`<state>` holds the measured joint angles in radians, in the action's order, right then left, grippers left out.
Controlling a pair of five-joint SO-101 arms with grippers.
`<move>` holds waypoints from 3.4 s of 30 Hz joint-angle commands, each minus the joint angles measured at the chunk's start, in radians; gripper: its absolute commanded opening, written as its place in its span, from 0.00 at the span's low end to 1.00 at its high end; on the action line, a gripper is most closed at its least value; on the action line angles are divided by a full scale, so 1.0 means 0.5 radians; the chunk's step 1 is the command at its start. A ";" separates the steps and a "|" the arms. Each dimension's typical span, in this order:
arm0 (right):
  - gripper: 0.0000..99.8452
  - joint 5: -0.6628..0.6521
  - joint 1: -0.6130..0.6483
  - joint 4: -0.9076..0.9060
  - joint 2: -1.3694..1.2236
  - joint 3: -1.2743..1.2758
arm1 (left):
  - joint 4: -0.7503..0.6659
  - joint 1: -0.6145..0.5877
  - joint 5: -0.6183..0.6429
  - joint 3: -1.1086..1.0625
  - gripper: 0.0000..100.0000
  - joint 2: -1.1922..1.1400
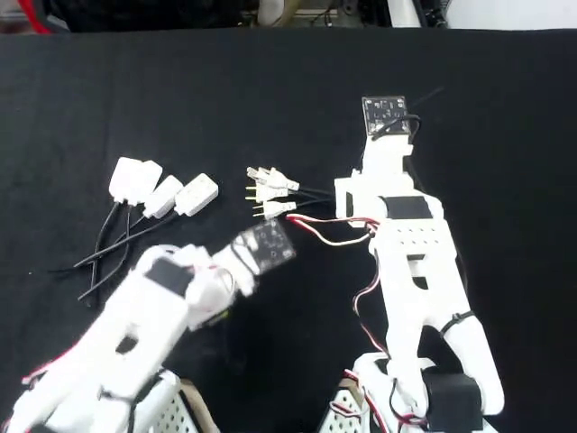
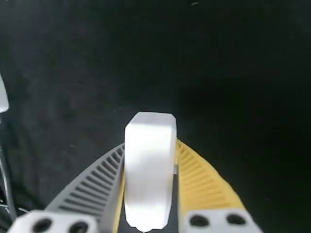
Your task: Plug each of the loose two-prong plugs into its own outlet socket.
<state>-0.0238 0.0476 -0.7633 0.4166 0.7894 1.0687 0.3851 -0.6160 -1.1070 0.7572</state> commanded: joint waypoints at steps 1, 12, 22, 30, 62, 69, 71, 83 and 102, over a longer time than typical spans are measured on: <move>0.01 -0.003 -0.015 0.021 -0.002 -0.011 | -0.101 0.029 0.034 -0.180 0.03 0.420; 0.01 -0.003 -0.015 0.021 -0.002 -0.008 | -0.368 -0.051 0.018 -0.327 0.25 0.307; 0.01 -0.003 -0.012 0.034 0.008 0.020 | -0.651 -0.453 -0.295 -0.318 0.26 0.190; 0.01 -0.006 -0.012 0.034 0.008 0.017 | -0.500 -0.526 -0.279 -0.158 0.26 0.190; 0.01 -0.015 -0.012 0.037 0.002 0.017 | -0.736 -0.210 0.279 -0.367 0.26 -0.021; 0.01 -0.018 -0.012 0.037 0.008 0.020 | -0.641 -0.333 0.270 -0.112 0.26 -0.411; 0.01 -0.018 -0.012 0.037 0.008 0.020 | -0.614 -0.367 0.261 -0.066 0.26 -0.466; 0.01 -0.018 -0.012 0.037 0.011 0.020 | -0.626 -0.290 0.157 -0.029 0.03 -0.509; 0.01 -0.018 -0.012 0.037 0.005 0.020 | -0.626 -0.118 -0.083 0.192 0.03 -0.660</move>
<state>-0.0238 0.0476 -0.7633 0.4150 0.8063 0.7633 0.3514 -0.6130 -1.1086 0.5178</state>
